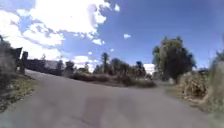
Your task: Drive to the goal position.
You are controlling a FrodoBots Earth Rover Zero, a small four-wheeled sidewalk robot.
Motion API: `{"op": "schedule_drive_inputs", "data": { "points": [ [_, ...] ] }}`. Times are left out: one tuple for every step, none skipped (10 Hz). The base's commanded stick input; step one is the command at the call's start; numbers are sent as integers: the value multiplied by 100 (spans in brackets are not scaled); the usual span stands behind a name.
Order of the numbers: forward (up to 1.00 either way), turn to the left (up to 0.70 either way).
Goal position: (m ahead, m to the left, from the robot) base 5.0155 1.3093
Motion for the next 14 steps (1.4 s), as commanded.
{"op": "schedule_drive_inputs", "data": {
  "points": [
    [85,34],
    [85,34],
    [85,34],
    [85,34],
    [85,34],
    [85,0],
    [85,0],
    [85,0],
    [85,0],
    [85,0],
    [85,0],
    [85,0],
    [85,0],
    [85,0]
  ]
}}
